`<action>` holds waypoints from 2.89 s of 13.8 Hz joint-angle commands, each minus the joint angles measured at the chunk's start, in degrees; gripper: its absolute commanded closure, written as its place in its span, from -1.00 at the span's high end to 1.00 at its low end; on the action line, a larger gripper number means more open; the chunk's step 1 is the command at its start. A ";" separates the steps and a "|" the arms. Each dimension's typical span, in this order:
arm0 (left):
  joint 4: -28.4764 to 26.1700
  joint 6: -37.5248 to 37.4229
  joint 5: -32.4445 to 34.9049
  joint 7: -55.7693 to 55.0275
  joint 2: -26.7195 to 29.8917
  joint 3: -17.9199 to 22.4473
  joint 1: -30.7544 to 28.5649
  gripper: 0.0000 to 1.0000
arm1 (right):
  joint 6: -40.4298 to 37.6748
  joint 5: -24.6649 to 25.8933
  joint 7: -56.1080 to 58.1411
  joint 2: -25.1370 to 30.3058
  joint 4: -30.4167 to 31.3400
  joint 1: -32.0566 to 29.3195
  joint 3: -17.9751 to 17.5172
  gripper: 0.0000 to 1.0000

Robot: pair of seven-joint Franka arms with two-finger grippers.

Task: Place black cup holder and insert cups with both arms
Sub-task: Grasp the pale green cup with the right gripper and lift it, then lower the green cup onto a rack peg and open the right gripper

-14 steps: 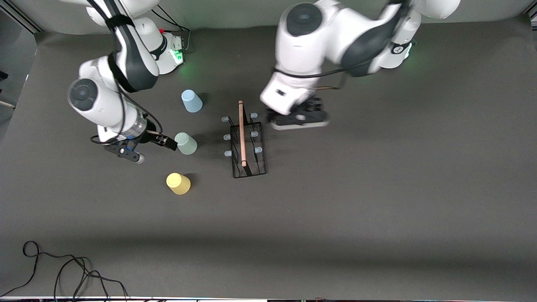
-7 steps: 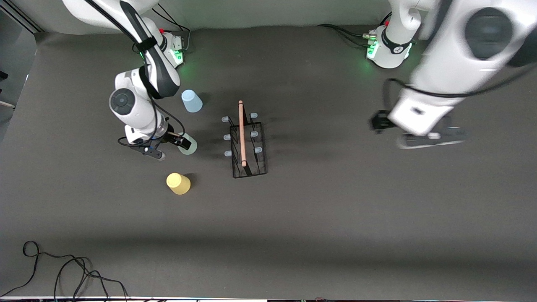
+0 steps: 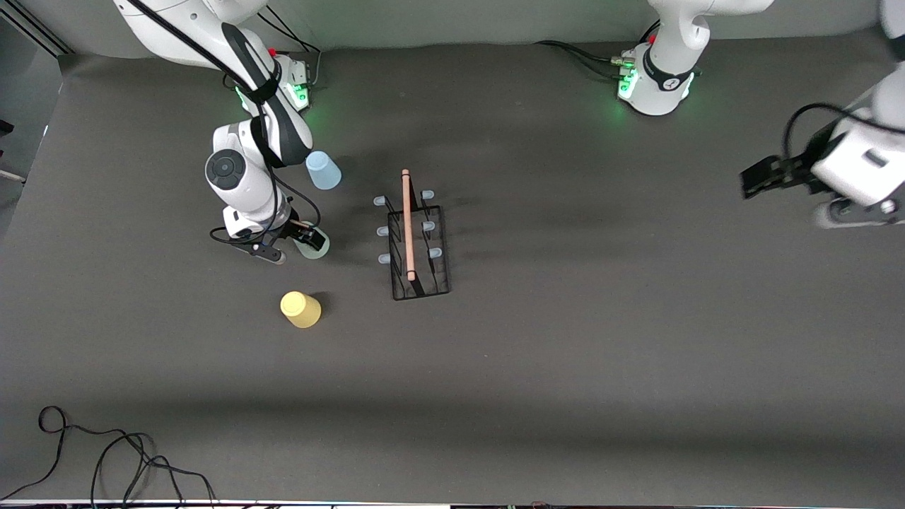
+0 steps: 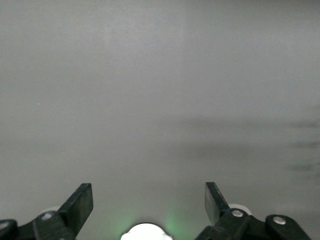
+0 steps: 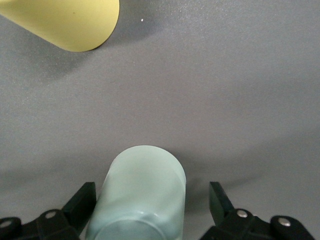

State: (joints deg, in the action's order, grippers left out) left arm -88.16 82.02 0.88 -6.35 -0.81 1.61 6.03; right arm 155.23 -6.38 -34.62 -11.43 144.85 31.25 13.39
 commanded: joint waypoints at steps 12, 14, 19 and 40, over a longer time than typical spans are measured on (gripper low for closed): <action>-15.64 13.42 0.27 13.65 8.45 0.50 -7.08 0.99 | -24.67 -0.56 1.58 18.00 -6.40 0.83 2.34 -1.00; -15.29 13.77 0.88 10.32 7.84 0.15 -6.56 0.99 | -31.53 -0.65 -1.05 20.56 -10.88 1.27 1.91 -1.00; -12.04 15.18 1.24 9.69 5.64 -0.20 -6.12 0.99 | -34.64 -0.74 -18.79 18.21 -18.98 11.62 1.20 -1.00; -12.04 16.24 3.52 10.30 4.41 -0.55 -5.32 0.99 | -24.61 0.32 -26.38 7.38 -16.88 22.36 1.90 1.00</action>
State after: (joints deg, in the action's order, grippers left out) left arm -101.40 97.80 3.77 3.97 4.74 0.71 0.22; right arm 131.74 -6.51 -60.90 -4.97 128.23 53.05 14.27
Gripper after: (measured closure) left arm 0.000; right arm 0.057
